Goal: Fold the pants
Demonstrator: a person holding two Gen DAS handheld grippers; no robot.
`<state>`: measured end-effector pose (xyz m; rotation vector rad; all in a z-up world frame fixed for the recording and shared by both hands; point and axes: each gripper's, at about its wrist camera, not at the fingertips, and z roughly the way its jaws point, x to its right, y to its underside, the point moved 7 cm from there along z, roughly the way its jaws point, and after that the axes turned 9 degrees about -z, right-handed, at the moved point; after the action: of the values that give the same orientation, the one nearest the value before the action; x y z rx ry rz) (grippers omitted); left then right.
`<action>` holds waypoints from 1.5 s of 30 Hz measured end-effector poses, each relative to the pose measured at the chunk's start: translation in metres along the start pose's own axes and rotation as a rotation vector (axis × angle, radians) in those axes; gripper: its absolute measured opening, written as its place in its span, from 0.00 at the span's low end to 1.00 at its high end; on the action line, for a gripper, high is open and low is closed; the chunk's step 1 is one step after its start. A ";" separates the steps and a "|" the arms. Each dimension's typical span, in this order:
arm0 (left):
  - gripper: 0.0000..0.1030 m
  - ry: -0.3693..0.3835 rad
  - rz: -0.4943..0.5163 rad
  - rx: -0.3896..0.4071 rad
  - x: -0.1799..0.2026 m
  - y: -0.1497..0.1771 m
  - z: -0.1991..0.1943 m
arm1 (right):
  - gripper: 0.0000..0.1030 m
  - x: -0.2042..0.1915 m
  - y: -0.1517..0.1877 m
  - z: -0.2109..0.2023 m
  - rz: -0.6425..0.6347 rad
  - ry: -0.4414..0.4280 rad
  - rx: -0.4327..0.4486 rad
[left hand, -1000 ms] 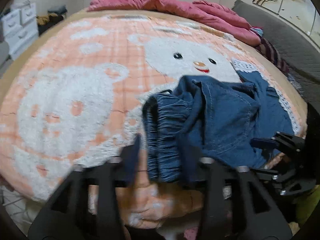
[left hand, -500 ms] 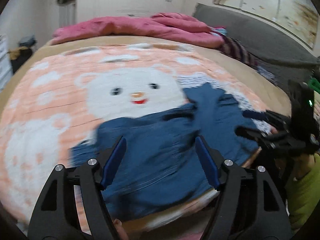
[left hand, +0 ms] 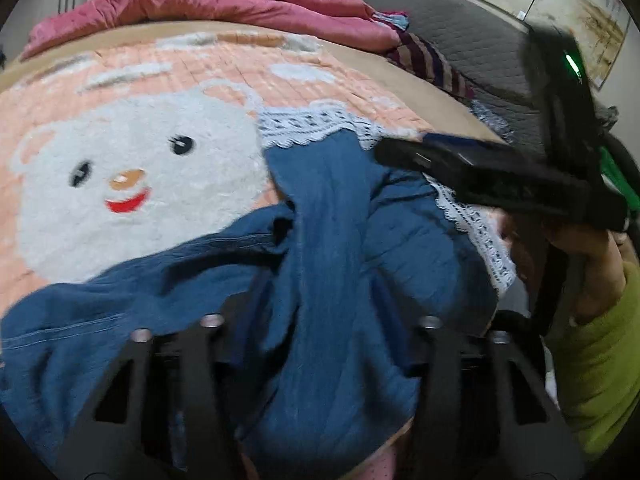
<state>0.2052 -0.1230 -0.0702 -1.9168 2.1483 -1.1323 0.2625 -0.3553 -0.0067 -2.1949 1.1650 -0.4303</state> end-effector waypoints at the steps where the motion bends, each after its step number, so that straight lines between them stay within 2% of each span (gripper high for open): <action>1: 0.21 -0.003 0.004 -0.005 0.001 0.003 0.003 | 0.86 -0.001 -0.004 0.006 -0.005 0.001 -0.007; 3: 0.15 -0.015 0.035 -0.023 0.001 0.011 0.013 | 0.86 -0.010 -0.015 0.024 -0.028 -0.011 -0.034; 6: 0.14 -0.008 0.076 -0.018 0.006 0.017 0.012 | 0.86 -0.020 -0.033 0.053 -0.071 0.003 -0.068; 12: 0.14 0.022 0.068 -0.008 0.001 0.017 0.008 | 0.84 -0.027 -0.047 0.116 -0.068 0.089 -0.189; 14: 0.14 0.026 0.069 -0.002 0.000 0.016 0.005 | 0.70 -0.023 -0.047 0.131 -0.051 0.115 -0.217; 15: 0.14 0.026 0.072 0.005 0.000 0.015 0.003 | 0.51 -0.020 -0.046 0.136 -0.047 0.131 -0.230; 16: 0.14 0.024 0.080 0.012 -0.001 0.014 0.001 | 0.44 -0.016 -0.044 0.140 -0.054 0.143 -0.234; 17: 0.14 0.023 0.084 0.018 -0.001 0.014 0.000 | 0.40 -0.014 -0.044 0.141 -0.058 0.136 -0.226; 18: 0.14 0.030 0.086 0.028 -0.001 0.013 -0.002 | 0.26 -0.013 -0.043 0.140 -0.059 0.118 -0.214; 19: 0.18 0.042 0.088 0.032 0.000 0.013 -0.004 | 0.14 -0.011 -0.042 0.137 -0.058 0.098 -0.200; 20: 0.22 0.053 0.090 0.038 0.001 0.013 -0.006 | 0.09 -0.007 -0.041 0.132 -0.056 0.099 -0.194; 21: 0.29 0.063 0.091 0.047 0.002 0.013 -0.008 | 0.09 -0.004 -0.040 0.125 -0.046 0.087 -0.179; 24: 0.34 0.093 0.098 0.062 0.006 0.014 -0.011 | 0.09 0.007 -0.040 0.095 0.007 0.043 -0.104; 31: 0.34 0.057 0.140 0.078 0.018 0.018 0.006 | 0.09 0.036 -0.029 0.011 0.164 -0.012 0.083; 32: 0.32 0.052 0.148 0.079 0.020 0.019 0.008 | 0.09 0.041 -0.027 0.002 0.183 -0.010 0.102; 34: 0.13 0.037 0.181 0.085 0.024 0.020 0.011 | 0.09 0.051 -0.021 -0.015 0.230 -0.016 0.138; 37: 0.02 0.055 0.231 0.076 0.030 0.022 0.013 | 0.09 0.067 -0.005 -0.040 0.315 -0.024 0.177; 40: 0.00 0.031 0.298 0.057 0.035 0.027 0.013 | 0.09 0.079 0.023 -0.062 0.395 -0.021 0.195; 45: 0.00 0.028 0.351 0.006 0.033 0.034 0.016 | 0.09 0.083 0.080 -0.081 0.514 -0.015 0.197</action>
<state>0.1763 -0.1602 -0.0865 -1.4464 2.3662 -1.0970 0.2157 -0.4876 0.0030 -1.6495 1.5443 -0.2899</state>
